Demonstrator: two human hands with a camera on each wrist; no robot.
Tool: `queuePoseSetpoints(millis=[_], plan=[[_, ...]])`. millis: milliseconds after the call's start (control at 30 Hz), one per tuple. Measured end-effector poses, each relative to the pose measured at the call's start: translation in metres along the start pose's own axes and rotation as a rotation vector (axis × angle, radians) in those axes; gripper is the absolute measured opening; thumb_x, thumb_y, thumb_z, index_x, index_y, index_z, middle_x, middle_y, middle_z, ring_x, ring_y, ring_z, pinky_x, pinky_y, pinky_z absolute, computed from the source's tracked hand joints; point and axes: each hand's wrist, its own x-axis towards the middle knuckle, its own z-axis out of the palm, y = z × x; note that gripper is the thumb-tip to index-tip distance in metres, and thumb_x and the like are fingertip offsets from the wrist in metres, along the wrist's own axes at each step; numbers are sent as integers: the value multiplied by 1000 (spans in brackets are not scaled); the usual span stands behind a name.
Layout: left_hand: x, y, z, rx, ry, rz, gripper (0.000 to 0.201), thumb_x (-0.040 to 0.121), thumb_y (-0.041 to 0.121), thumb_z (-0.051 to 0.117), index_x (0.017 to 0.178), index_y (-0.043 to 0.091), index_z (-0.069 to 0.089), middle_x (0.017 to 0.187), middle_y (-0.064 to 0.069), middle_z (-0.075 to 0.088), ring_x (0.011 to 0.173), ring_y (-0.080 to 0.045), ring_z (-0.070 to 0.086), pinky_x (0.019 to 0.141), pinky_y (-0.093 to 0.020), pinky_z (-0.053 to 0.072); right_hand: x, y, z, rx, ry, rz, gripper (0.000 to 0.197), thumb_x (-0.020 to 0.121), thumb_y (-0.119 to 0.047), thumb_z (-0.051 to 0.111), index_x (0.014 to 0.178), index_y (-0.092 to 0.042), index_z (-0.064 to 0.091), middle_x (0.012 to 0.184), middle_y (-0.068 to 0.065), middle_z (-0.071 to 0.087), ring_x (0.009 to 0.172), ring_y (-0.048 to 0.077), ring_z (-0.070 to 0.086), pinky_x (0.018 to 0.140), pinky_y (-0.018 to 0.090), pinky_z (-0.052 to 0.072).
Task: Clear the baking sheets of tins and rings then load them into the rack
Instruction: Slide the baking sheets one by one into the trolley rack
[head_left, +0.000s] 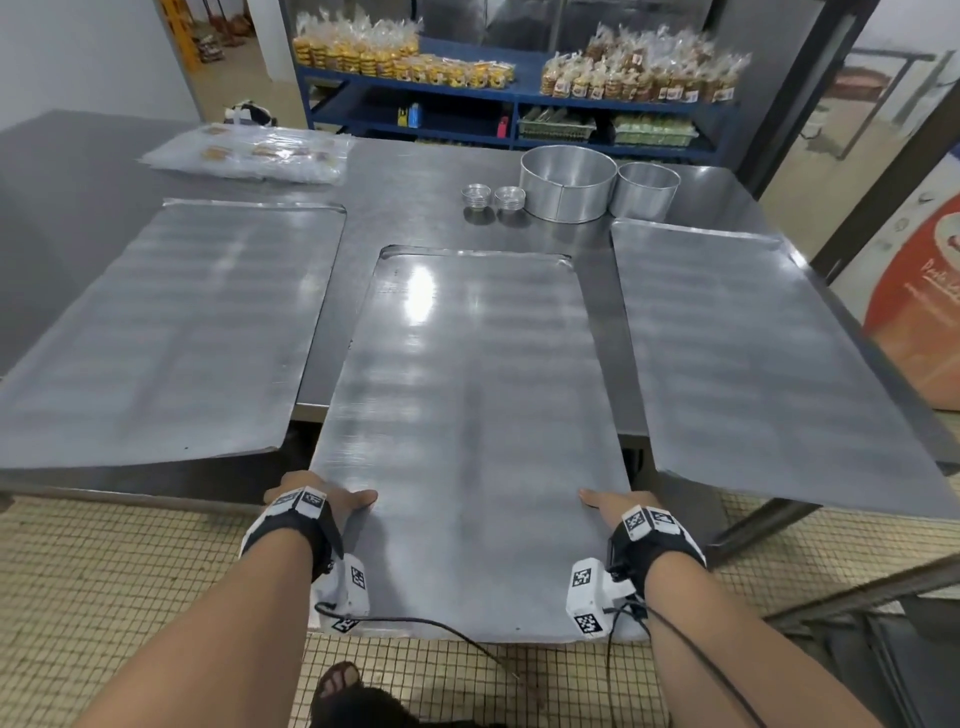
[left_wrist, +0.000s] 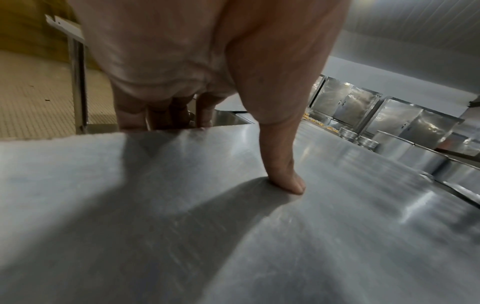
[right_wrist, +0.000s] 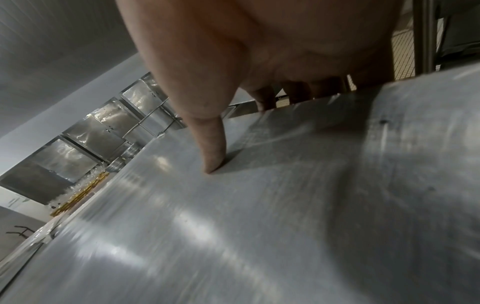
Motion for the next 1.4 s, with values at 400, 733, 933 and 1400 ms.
queuePoseSetpoints(millis=[400,733,933,1400], plan=[[10,35,-13,-164,-47,112,94,38,63,65,115,10,60,109,-13,64,99,-37,63,86,-50,56,-16,-41,6,76,130,-85,85,66,-43,76,134,-4,44,128,16,58,113,35,60,95,43,51],[34,81,-30,-170,-103,103,71,70,51,79,119,3,63,124,-17,65,107,-36,63,96,-41,52,5,-76,20,150,182,-31,96,46,-58,81,126,-11,56,119,4,65,105,24,65,88,30,49],[23,90,-40,-93,-152,223,65,84,28,70,145,24,46,136,-13,58,117,-33,61,78,-28,55,-3,-81,11,162,162,11,70,51,-55,91,101,-13,66,105,5,69,89,22,62,84,32,50],[16,112,-100,-401,-124,249,47,65,26,88,86,-4,58,94,-15,68,84,-33,64,83,-38,55,-70,-87,-7,421,315,55,69,75,-41,83,131,-7,60,133,6,62,108,17,61,82,22,44]])
